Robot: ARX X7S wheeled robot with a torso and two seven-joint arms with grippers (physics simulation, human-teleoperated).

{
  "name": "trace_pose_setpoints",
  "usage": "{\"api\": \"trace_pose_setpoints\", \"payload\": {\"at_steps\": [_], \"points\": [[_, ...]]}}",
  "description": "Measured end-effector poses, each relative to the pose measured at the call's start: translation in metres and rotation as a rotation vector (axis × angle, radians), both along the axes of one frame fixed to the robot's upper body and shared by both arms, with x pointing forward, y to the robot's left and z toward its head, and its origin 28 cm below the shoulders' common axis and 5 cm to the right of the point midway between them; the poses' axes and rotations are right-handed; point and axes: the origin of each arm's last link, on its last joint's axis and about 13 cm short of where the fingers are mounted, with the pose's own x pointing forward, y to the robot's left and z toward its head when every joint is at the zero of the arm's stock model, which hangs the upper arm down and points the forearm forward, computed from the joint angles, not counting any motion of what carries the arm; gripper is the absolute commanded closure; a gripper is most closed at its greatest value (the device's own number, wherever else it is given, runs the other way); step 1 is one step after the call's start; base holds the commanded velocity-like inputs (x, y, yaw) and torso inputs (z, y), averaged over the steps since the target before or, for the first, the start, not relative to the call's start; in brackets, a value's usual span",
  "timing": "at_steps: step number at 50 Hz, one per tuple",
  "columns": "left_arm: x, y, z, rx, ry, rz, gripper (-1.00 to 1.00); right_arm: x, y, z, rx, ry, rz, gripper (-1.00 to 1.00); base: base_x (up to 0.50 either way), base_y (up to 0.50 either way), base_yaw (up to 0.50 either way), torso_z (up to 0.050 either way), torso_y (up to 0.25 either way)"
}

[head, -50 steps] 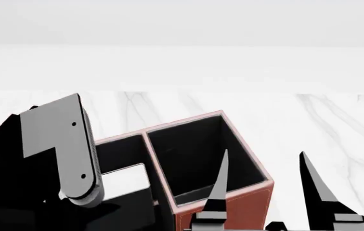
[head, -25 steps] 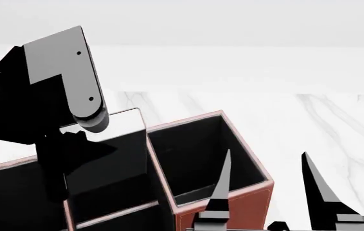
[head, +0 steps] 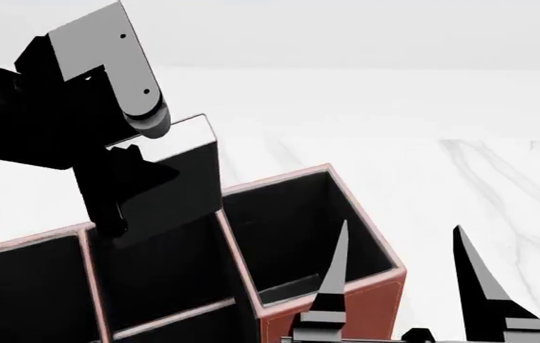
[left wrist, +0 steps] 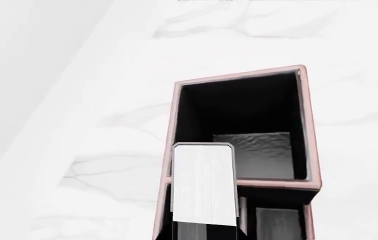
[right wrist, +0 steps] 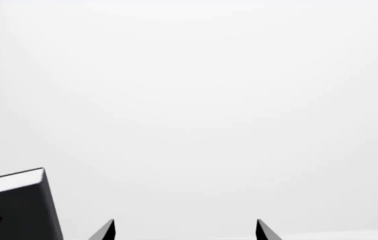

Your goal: Pick up the book and place it in the front compartment of the caddy.

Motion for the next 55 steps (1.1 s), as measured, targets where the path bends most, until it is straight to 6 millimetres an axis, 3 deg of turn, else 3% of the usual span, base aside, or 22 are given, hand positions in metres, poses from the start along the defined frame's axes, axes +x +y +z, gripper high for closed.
{"api": "trace_pose_setpoints", "payload": {"at_steps": [26,55], "points": [[0.018,0.006,-0.042,0.035,0.005,0.004,1.00,0.001,0.000,-0.002,0.001,0.008,-0.003,-1.00,0.00,0.00,0.00,0.000,0.002],[0.025,0.009,-0.074,0.041,0.029,-0.031,1.00,0.002,-0.001,-0.004,0.003,0.015,-0.006,-1.00,0.00,0.00,0.00,0.000,0.001]]}}
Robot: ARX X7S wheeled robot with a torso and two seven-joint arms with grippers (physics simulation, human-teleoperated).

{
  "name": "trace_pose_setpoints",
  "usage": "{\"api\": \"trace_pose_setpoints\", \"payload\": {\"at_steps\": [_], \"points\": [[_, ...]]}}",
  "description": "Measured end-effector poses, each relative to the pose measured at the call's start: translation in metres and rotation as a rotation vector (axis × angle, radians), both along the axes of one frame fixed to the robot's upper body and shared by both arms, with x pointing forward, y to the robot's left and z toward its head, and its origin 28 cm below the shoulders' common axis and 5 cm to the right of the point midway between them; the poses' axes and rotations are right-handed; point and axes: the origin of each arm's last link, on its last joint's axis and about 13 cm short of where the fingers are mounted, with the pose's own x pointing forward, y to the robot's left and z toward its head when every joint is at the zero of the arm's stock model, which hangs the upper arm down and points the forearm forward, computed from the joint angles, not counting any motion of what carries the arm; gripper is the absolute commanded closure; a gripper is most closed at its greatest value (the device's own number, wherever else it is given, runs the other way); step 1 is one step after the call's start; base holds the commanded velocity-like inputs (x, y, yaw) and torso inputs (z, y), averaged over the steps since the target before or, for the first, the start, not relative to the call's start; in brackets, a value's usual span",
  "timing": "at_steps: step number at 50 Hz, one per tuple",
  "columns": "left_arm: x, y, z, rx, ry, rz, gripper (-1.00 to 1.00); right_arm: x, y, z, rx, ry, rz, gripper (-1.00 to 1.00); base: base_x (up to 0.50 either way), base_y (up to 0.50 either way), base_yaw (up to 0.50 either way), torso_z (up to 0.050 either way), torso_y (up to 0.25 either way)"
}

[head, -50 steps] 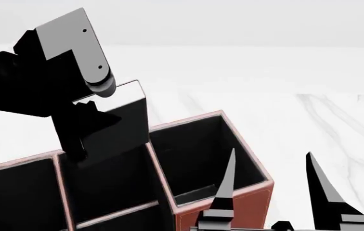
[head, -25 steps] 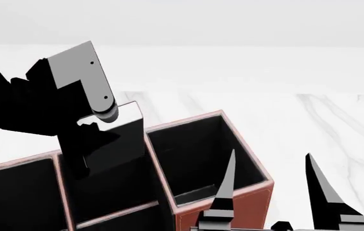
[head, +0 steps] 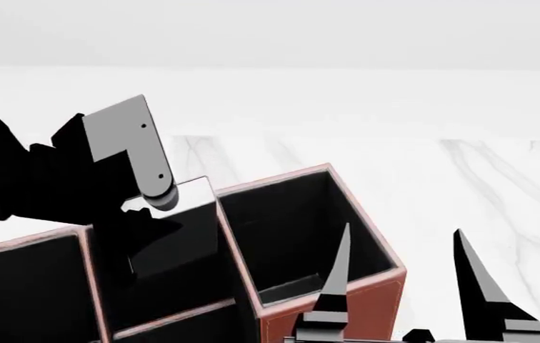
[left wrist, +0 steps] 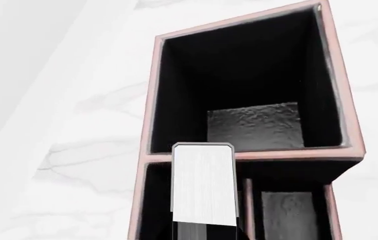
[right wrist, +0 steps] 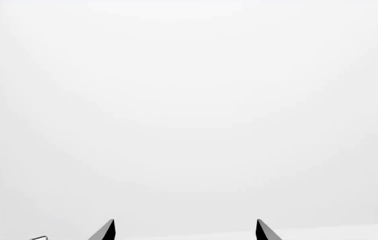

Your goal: Pick up the book and place it in the front compartment of the caddy.

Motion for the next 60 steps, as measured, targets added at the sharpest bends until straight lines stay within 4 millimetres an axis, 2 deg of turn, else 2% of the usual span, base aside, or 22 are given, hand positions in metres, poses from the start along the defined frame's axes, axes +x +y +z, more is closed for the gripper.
{"api": "trace_pose_setpoints", "payload": {"at_steps": [60], "points": [[0.013,0.009,-0.054,0.003,0.053,0.032,1.00,0.002,-0.001,-0.004,0.000,0.014,-0.006,-1.00,0.00,0.00,0.00,0.000,0.001]]}}
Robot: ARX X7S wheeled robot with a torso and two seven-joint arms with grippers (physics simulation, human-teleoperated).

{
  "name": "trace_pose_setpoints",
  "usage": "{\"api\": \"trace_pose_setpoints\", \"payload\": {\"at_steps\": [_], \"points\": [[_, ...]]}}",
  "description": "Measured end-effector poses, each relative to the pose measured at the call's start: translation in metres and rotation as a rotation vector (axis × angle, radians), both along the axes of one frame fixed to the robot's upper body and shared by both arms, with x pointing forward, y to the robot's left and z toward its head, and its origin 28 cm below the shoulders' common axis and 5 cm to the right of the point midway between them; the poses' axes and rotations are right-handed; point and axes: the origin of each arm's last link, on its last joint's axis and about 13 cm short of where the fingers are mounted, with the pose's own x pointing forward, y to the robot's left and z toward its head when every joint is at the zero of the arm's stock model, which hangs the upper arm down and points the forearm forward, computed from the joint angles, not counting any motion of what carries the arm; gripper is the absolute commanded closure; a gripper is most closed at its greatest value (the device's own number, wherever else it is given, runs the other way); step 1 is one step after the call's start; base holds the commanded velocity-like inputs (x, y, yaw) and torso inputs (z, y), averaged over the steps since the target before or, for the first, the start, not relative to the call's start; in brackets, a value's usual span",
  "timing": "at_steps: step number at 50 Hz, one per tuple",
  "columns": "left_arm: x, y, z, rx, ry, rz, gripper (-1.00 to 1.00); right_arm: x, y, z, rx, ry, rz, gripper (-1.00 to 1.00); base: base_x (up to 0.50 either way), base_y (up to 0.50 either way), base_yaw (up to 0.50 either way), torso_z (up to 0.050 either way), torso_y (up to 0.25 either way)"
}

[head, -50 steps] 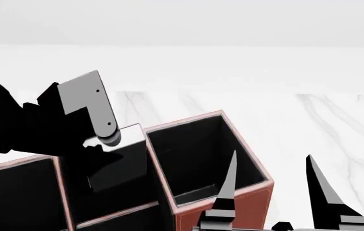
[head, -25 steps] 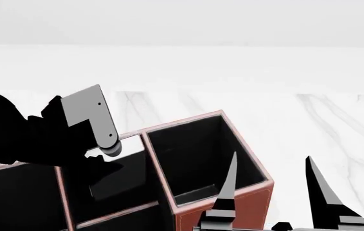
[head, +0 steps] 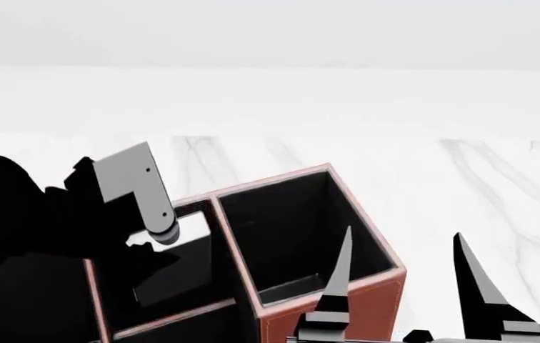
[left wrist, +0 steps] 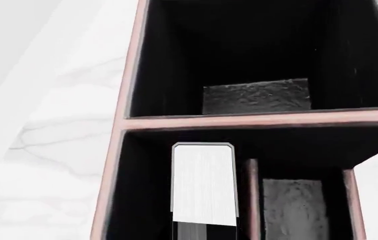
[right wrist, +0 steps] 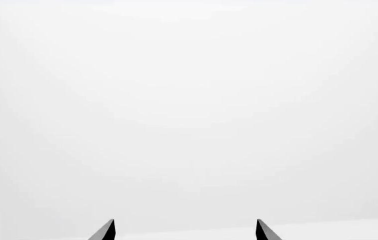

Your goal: Pick up the book and place it in the front compartment of the caddy.

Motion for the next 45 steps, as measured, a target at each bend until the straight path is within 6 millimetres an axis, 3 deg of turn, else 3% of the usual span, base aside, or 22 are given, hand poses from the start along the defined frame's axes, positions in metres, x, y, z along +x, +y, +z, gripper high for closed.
{"api": "trace_pose_setpoints", "payload": {"at_steps": [45], "points": [[0.011,0.002,-0.041,0.012,0.011,0.000,1.00,0.003,0.000,-0.007,0.005,0.016,0.000,-1.00,0.00,0.00,0.00,0.000,0.001]]}}
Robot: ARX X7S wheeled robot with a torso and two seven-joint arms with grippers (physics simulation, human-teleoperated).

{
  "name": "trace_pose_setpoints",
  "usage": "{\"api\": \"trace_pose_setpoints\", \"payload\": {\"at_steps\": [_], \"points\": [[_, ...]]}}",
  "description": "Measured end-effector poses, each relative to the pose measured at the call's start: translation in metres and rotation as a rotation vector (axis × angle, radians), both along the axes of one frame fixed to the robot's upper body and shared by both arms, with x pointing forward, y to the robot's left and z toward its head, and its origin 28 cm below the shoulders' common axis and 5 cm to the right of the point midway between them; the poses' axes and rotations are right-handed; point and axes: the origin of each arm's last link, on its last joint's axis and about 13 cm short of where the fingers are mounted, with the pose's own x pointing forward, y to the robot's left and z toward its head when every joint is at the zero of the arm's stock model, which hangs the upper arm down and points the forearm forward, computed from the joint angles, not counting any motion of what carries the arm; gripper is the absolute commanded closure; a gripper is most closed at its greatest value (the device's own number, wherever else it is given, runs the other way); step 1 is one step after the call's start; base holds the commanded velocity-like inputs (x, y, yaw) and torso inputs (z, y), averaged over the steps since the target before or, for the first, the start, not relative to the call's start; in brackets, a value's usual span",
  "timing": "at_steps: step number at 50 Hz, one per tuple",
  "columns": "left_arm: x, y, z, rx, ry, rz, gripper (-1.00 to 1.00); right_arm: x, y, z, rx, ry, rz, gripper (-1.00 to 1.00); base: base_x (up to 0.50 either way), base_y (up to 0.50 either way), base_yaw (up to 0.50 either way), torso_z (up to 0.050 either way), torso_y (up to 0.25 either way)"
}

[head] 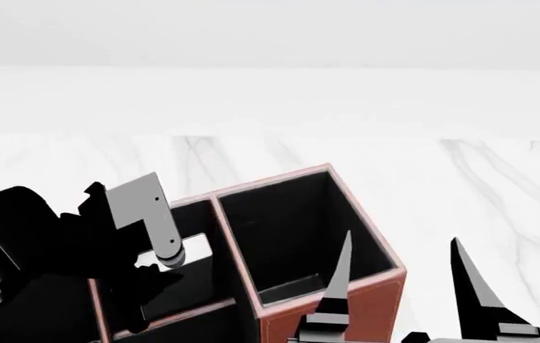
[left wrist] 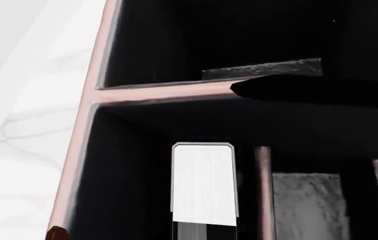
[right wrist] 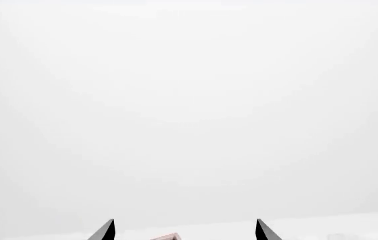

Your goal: Pick up the book and place it in the front compartment of the caddy.

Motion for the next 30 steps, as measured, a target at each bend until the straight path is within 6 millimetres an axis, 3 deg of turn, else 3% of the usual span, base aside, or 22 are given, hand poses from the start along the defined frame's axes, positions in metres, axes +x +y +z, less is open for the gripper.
{"api": "trace_pose_setpoints", "payload": {"at_steps": [30], "points": [[0.005,0.004,-0.017,-0.010,0.004,-0.012,1.00,0.002,0.000,-0.006,-0.005,0.014,0.000,-1.00,0.00,0.00,0.00,0.000,0.000]]}}
